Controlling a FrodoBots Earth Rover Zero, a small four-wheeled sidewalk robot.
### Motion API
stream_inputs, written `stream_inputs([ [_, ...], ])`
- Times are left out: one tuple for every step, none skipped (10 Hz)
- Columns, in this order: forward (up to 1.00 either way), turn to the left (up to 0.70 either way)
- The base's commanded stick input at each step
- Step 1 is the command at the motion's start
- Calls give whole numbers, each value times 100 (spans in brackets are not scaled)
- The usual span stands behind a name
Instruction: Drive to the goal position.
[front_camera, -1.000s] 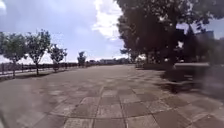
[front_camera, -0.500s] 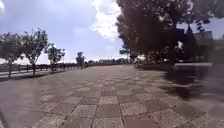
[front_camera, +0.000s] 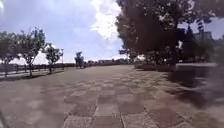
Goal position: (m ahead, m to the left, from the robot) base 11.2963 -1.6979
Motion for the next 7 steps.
stream_inputs([
  [70,0],
  [70,0],
  [70,0],
  [70,0],
  [70,0],
  [70,0],
  [70,0],
])
